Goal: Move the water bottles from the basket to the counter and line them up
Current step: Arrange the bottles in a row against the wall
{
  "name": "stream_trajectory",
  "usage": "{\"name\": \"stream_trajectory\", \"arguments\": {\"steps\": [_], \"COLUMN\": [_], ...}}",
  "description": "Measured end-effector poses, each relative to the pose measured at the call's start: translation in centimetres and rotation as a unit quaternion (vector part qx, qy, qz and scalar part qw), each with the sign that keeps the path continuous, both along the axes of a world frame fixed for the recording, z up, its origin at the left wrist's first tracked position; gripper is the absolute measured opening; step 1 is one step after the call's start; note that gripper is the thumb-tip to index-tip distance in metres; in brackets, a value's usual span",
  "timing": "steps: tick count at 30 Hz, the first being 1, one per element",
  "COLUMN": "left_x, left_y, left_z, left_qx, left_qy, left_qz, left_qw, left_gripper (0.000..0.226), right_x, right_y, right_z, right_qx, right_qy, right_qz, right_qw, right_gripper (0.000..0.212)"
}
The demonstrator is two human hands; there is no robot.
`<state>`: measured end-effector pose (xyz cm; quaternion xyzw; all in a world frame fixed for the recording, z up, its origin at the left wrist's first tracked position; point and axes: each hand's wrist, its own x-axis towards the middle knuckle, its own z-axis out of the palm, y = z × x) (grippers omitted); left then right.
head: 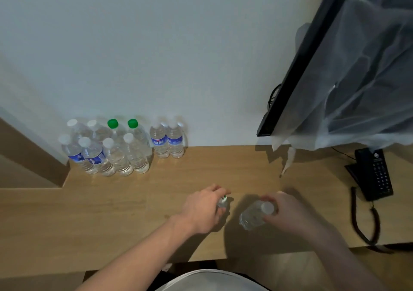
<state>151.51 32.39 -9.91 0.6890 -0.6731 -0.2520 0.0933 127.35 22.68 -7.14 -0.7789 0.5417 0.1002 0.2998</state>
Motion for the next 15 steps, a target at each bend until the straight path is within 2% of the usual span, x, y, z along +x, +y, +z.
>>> {"name": "stream_trajectory", "arguments": {"steps": [5,9,12,15], "left_x": [-0.6,0.6,1.1,1.2], "left_y": [-0.5,-0.7,-1.0,-1.3], "left_z": [-0.9,-1.1,-0.9,-1.0], "left_qx": [-0.016,-0.02,-0.017,-0.036], "left_qy": [-0.039,-0.053,-0.057,-0.017], "left_qz": [0.067,0.136,0.169,0.182], "left_qw": [0.997,0.989,0.984,0.982], "left_gripper": [0.033,0.029,0.039,0.032], "right_x": [-0.5,0.0,0.7,1.5], "right_y": [0.3,0.0,-0.3,-0.9], "right_z": [-1.9,-2.5,-2.9,-3.1], "right_qx": [-0.02,-0.054,-0.059,-0.047], "right_qy": [-0.051,-0.077,-0.103,-0.118], "right_qz": [-0.014,-0.009,-0.017,-0.022], "right_qw": [0.998,0.996,0.993,0.992], "right_gripper": [0.024,0.017,0.013,0.01]}}
